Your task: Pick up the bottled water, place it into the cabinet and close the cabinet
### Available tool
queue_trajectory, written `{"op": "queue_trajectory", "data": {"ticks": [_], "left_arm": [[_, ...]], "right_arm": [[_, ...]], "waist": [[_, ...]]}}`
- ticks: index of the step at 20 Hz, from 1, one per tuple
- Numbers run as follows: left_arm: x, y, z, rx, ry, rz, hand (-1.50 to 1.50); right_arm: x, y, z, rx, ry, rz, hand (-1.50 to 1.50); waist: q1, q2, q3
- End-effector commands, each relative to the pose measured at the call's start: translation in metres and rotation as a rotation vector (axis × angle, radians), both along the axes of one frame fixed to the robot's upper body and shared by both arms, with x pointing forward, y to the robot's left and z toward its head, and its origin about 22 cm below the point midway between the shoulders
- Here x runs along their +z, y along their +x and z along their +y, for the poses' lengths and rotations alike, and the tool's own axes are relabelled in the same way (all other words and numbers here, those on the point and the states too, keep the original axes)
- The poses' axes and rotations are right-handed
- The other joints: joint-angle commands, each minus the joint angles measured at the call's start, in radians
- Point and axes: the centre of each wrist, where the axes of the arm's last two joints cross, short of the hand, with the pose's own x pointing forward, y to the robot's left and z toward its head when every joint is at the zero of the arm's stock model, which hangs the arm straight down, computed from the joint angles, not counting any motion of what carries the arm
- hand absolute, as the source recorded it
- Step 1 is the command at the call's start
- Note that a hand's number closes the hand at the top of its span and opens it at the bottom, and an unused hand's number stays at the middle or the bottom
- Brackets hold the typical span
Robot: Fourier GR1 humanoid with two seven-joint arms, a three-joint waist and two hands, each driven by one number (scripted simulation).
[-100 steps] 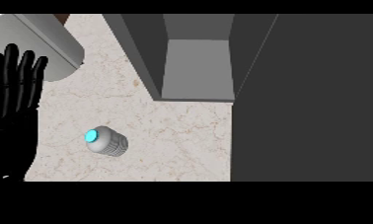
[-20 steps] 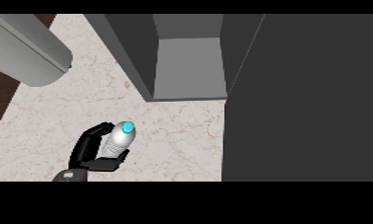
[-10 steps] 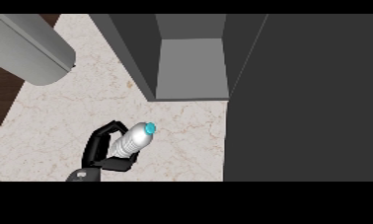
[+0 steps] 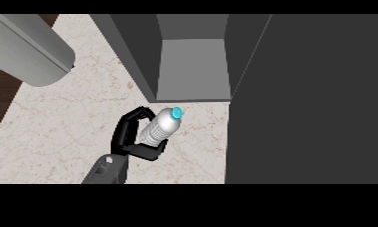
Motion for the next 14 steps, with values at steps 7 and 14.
{"op": "queue_trajectory", "data": {"ticks": [7,14], "left_arm": [[0.070,0.041,-0.067,0.002,-0.007,0.021,1.50],[0.128,0.072,-0.115,0.053,0.007,0.064,1.50]], "right_arm": [[0.035,-0.004,-0.003,-0.026,0.025,-0.052,-1.50],[0.024,-0.003,-0.013,-0.023,0.004,-0.046,-1.50]], "waist": [[-0.002,0.002,-0.001],[-0.018,0.006,-0.001]]}}
